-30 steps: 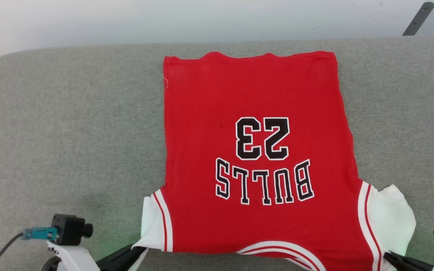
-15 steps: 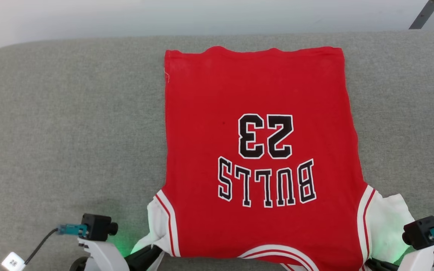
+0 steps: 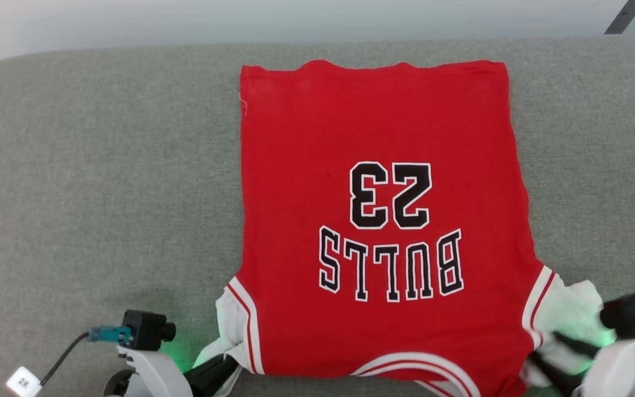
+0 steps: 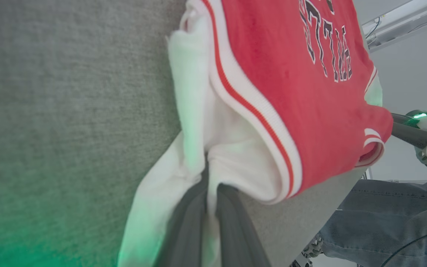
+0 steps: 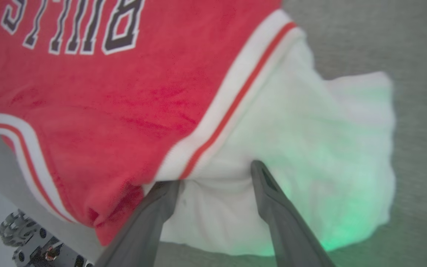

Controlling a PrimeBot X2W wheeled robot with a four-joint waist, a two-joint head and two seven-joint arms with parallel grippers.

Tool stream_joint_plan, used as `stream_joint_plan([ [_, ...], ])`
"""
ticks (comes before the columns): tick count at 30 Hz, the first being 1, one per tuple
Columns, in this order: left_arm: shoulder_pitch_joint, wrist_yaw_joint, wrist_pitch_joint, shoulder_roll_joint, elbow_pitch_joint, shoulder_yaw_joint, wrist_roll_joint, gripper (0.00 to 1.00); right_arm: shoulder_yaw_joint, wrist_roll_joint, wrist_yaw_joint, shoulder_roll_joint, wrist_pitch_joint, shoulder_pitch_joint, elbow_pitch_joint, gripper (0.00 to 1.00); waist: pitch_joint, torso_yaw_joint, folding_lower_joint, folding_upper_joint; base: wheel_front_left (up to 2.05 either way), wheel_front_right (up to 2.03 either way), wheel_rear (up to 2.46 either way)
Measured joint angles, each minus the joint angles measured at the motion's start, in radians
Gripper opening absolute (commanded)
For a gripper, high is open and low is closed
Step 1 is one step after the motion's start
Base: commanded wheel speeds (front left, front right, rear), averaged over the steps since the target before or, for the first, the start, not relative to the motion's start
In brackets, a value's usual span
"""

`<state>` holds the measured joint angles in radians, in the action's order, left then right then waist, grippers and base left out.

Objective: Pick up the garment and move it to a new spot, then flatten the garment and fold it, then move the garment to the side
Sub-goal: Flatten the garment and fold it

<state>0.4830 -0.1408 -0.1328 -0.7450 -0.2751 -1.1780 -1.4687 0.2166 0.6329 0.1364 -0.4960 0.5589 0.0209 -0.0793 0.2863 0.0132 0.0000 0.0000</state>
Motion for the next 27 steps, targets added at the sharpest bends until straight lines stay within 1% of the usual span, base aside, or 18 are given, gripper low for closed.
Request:
stream_joint_plan([
  [3,0.000,0.000,-0.013,-0.007,0.012,-0.003,0.004,0.00,-0.081,0.023,-0.005,-0.013,0.045,0.008,-0.068,1.00,0.002,0.001,0.0000,0.0000,0.00,0.00,0.00],
  [8,0.006,0.003,-0.022,-0.009,0.039,-0.014,0.030,0.00,-0.237,0.105,-0.005,-0.025,0.183,0.001,-0.237,1.00,0.013,0.014,0.0000,0.0000,0.00,0.00,0.00],
  [9,0.012,0.005,-0.023,-0.008,0.043,-0.016,0.038,0.00,-0.274,0.119,-0.005,-0.024,0.211,-0.019,-0.252,1.00,0.016,0.019,0.0000,0.0000,0.00,0.00,0.00],
  [11,0.024,0.005,-0.026,-0.004,0.050,-0.020,0.052,0.00,-0.318,0.139,-0.005,-0.032,0.262,-0.082,-0.272,1.00,0.027,0.029,0.0000,0.0000,0.00,0.00,0.00],
  [13,0.040,0.006,-0.026,0.005,0.058,-0.024,0.063,0.00,-0.347,0.128,-0.005,-0.052,0.297,-0.170,-0.263,1.00,0.038,0.041,0.0000,0.0000,0.00,0.00,0.00],
  [14,0.049,0.006,-0.026,0.012,0.062,-0.027,0.072,0.00,-0.345,0.118,-0.005,-0.063,0.316,-0.219,-0.250,1.00,0.045,0.047,0.0000,0.0000,0.00,0.00,0.00],
  [16,0.068,0.006,-0.026,0.026,0.068,-0.030,0.088,0.00,-0.333,0.102,-0.005,-0.065,0.337,-0.329,-0.199,1.00,0.059,0.063,0.0000,0.0000,0.00,0.00,0.00],
  [18,0.089,0.006,-0.028,0.040,0.074,-0.033,0.102,0.00,-0.306,0.047,-0.005,-0.071,0.344,-0.464,-0.127,1.00,0.078,0.077,0.0000,0.0000,0.00,0.00,0.00],
  [20,0.112,0.008,-0.030,0.057,0.080,-0.037,0.114,0.00,-0.266,-0.004,-0.005,-0.070,0.365,-0.593,-0.033,1.00,0.101,0.093,0.0000,0.0000,0.00,0.00,0.00],
  [22,0.133,0.007,-0.031,0.072,0.079,-0.041,0.130,0.00,-0.219,-0.038,-0.005,-0.059,0.413,-0.702,0.066,1.00,0.125,0.111,0.0000,0.0000,0.00,0.00,0.00],
  [23,0.142,0.006,-0.036,0.079,0.076,-0.043,0.145,0.00,-0.203,-0.058,-0.005,-0.052,0.435,-0.757,0.119,1.00,0.138,0.120,0.0000,0.0000,0.00,0.00,0.00],
  [27,0.180,0.001,-0.041,0.104,0.082,-0.051,0.179,0.00,-0.151,-0.149,-0.005,-0.056,0.521,-0.967,0.306,1.00,0.198,0.154,0.0000,0.0000,0.00,0.00,0.00],
])
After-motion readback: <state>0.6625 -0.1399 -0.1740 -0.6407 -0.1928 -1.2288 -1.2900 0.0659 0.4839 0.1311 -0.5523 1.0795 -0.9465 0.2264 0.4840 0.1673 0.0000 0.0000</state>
